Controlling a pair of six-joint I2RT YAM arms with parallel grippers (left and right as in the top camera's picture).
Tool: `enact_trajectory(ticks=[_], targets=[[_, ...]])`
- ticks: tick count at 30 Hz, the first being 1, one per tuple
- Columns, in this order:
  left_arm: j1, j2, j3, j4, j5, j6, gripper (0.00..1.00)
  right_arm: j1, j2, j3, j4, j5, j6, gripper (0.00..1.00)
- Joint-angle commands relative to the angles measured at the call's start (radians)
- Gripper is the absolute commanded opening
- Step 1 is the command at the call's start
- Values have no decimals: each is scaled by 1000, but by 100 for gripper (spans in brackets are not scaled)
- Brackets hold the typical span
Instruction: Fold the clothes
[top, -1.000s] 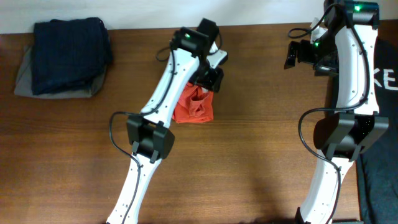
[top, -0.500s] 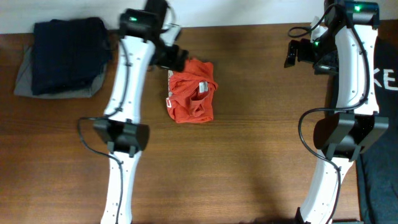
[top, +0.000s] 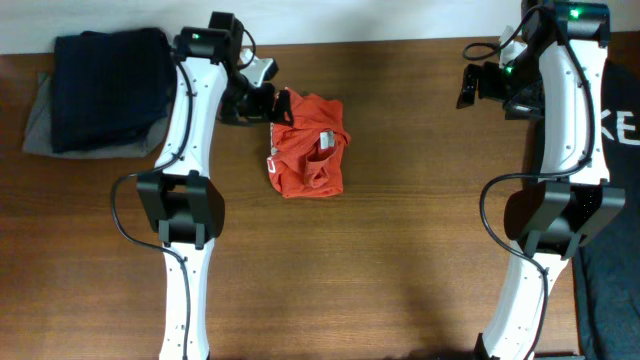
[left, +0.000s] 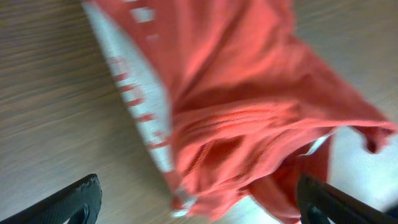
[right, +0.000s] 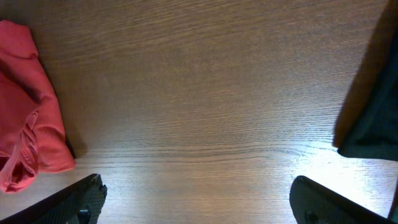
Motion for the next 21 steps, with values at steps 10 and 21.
enact_trajectory(ticks=[10, 21], targets=[[-3, -24, -153, 91, 155, 5, 92, 3, -6, -7, 2, -10, -7, 99], [-41, -24, -155, 167, 159, -41, 10, 3, -6, -7, 2, -10, -7, 99]])
